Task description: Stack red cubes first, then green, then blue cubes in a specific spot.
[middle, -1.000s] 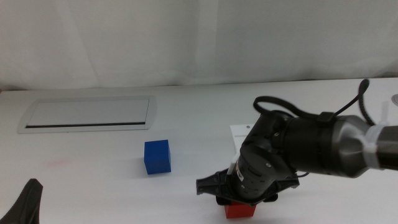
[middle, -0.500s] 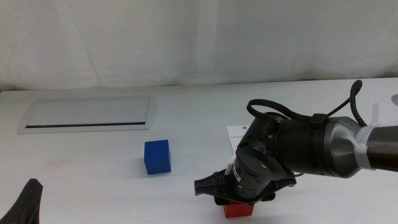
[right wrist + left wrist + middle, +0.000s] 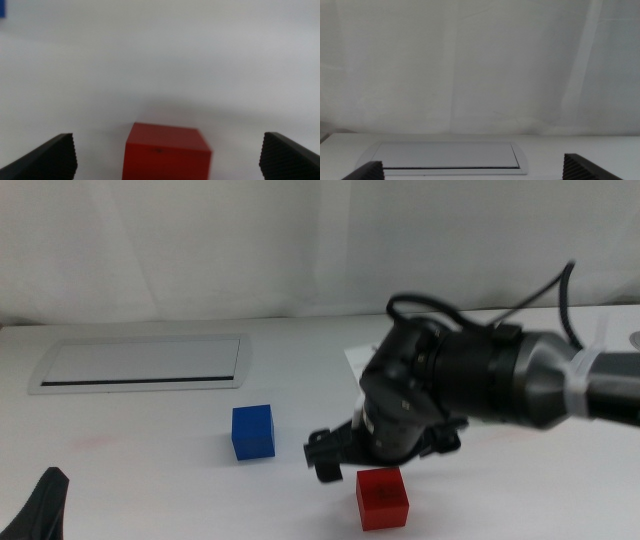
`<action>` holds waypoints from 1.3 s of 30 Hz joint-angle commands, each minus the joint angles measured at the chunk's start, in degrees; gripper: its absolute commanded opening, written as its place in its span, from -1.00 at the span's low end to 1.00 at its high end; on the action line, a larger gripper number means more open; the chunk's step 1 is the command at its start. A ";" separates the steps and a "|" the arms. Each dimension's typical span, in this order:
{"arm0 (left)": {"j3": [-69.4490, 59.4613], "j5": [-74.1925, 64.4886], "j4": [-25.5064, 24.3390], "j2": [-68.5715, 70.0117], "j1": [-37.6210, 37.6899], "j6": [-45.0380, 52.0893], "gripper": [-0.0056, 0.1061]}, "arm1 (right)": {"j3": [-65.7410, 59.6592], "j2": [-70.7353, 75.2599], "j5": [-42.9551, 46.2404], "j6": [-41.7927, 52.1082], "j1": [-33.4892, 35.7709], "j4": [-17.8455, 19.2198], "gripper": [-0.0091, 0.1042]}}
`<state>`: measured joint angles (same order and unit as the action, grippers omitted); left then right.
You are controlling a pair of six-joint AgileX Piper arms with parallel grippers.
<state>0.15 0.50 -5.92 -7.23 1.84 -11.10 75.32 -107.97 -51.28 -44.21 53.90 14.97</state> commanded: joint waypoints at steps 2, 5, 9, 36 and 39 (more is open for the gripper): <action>-0.90 0.37 0.42 0.21 -0.23 -0.48 0.69 | 5.22 3.92 -4.48 7.28 -2.77 2.00 0.98; -0.90 0.37 0.42 0.21 -0.23 -0.48 0.69 | 7.19 6.66 -4.71 11.86 -7.38 1.90 0.98; -0.90 0.37 0.42 0.21 -0.23 -0.56 0.69 | 7.42 10.98 -7.56 16.63 -14.48 1.85 0.98; -0.90 0.57 0.42 0.21 -0.23 -0.43 0.69 | 7.07 14.64 -7.93 36.72 -33.95 -5.77 0.98; -0.90 0.61 0.42 0.21 -0.23 -0.43 0.69 | 7.07 11.99 -6.43 38.19 -34.82 -5.92 0.98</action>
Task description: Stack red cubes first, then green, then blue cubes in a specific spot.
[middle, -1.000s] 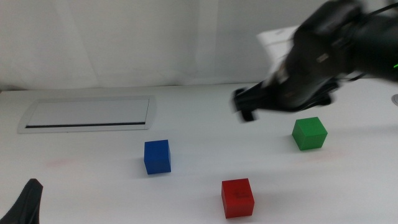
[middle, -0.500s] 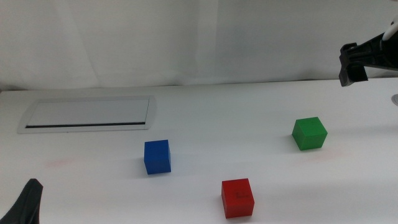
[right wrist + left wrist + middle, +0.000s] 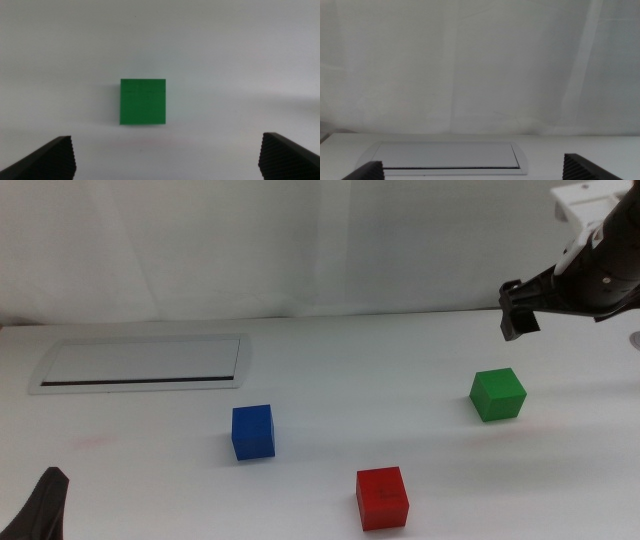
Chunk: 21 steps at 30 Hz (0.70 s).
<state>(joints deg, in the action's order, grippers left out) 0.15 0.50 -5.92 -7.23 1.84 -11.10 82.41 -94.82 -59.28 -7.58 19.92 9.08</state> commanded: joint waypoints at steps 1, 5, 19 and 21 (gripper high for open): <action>-0.90 0.61 0.42 0.21 -0.23 -0.43 0.69 | -0.02 -2.00 1.97 1.67 -1.37 -0.82 0.98; -0.90 0.71 0.42 0.21 -0.23 -0.43 0.69 | -0.15 -5.17 3.45 3.97 -3.31 -4.28 0.98; -0.90 0.82 0.42 0.21 -0.23 -0.43 0.69 | -0.28 -14.42 8.76 5.06 -3.35 -5.78 0.98; -0.90 0.82 0.42 0.21 -0.23 -0.43 0.69 | -0.28 -15.55 8.76 5.28 -3.35 -5.78 0.98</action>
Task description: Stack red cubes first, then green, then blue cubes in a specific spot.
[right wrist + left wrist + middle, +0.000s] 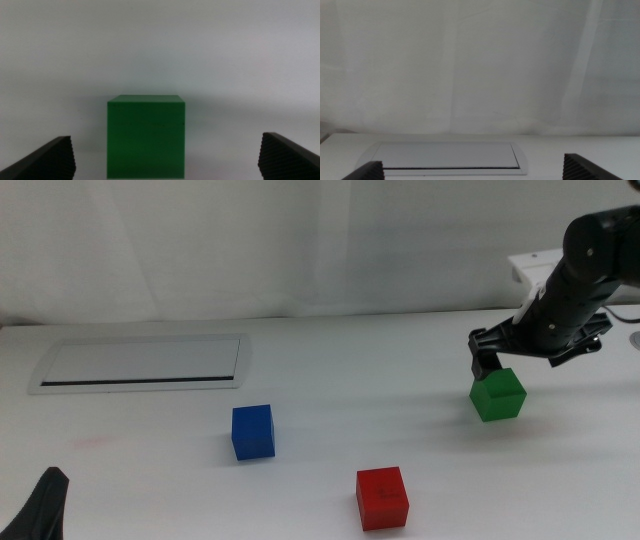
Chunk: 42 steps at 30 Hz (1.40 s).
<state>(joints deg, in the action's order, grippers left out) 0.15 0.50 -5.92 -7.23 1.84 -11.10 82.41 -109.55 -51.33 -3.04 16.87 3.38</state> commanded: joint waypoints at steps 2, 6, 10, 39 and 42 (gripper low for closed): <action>-0.90 0.82 0.42 0.21 -0.23 -0.43 0.69 | -0.28 -1.58 0.81 0.74 -0.30 -0.08 0.98; -0.90 0.82 0.42 0.21 -0.23 -0.43 0.69 | -0.28 -3.11 0.81 1.16 0.18 -0.21 0.98; -0.90 0.82 0.42 0.21 -0.23 -0.43 0.69 | -0.28 -4.45 1.63 1.77 0.64 -0.21 0.98; -0.90 1.65 0.42 0.21 -0.23 -0.34 0.67 | -0.28 -8.21 3.58 1.39 0.69 -0.63 0.39; -0.90 1.65 0.42 0.21 -0.23 -0.34 0.67 | -0.28 -8.21 3.58 1.39 0.69 -0.63 -0.45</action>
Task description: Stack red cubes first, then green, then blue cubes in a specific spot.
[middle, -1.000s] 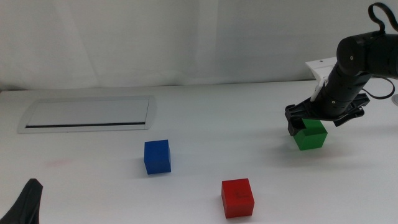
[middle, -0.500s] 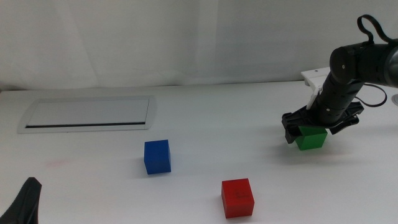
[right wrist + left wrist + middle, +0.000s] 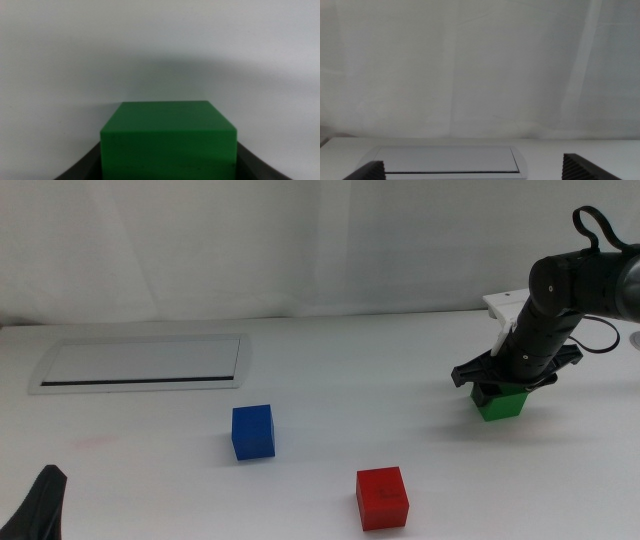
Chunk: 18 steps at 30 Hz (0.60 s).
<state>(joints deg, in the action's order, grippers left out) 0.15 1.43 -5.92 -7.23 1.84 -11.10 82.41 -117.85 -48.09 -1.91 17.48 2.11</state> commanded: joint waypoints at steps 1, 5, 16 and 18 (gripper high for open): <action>-0.90 0.72 0.42 0.21 -0.23 -0.34 0.67 | -0.28 0.09 0.34 0.26 0.07 0.64 -0.71; -0.90 0.72 0.42 0.21 -0.23 -0.34 0.67 | -0.15 2.16 0.36 -2.18 0.29 -0.19 -0.88; -0.90 0.72 0.42 0.21 -0.23 -0.34 0.67 | -0.15 20.24 -6.69 -19.32 8.24 5.76 -0.88; -0.90 0.72 0.42 0.21 -0.23 -0.05 0.67 | -0.15 23.34 -10.60 -24.17 11.60 8.76 -0.88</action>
<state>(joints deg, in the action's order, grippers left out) 0.15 1.43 -5.92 -7.23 1.84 -11.10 82.31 -97.30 -55.22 -21.99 26.99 7.87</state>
